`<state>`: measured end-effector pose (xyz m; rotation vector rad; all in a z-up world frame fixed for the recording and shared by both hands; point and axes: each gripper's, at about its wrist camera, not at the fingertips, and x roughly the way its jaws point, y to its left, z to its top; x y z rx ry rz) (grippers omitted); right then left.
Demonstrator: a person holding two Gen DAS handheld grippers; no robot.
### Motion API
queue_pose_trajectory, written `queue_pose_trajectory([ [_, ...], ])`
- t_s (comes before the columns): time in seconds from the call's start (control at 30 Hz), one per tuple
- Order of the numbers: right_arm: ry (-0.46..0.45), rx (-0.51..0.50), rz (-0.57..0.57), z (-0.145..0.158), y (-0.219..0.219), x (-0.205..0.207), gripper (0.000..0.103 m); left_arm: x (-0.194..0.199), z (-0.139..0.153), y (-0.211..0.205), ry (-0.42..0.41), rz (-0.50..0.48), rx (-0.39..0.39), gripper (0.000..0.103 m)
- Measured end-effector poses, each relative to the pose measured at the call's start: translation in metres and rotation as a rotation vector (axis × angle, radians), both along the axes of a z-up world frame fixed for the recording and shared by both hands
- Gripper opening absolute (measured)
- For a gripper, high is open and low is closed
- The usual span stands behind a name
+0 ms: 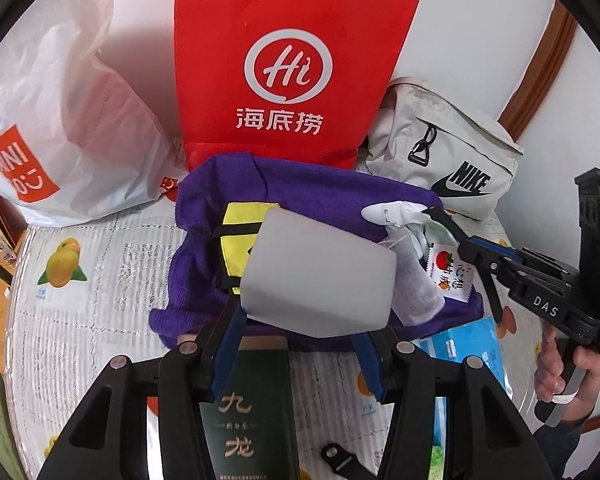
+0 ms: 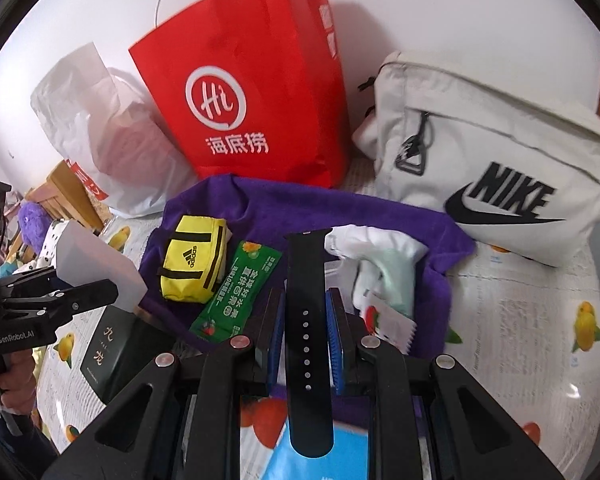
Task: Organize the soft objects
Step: 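Carry the watch strap in the right tool while the left tool carries the sponge to the towel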
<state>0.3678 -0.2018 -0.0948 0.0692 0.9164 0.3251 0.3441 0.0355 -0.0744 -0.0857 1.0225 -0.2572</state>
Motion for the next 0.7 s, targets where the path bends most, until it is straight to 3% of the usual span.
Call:
queue_pose_trajectory([
  [0.2, 0.056, 0.024, 0.053, -0.019, 0.018, 0.019, 0.020, 0.014, -0.010, -0.001, 0.017, 0.005, 0.006, 0.050],
  [0.6, 0.108, -0.024, 0.077, -0.042, 0.030, 0.036, 0.021, 0.031, -0.027, -0.012, 0.058, -0.018, 0.011, 0.050],
  [0.7, 0.113, -0.009, 0.067, -0.040, 0.023, 0.037, 0.028, 0.033, -0.029, -0.019, 0.065, -0.033, 0.019, 0.050],
])
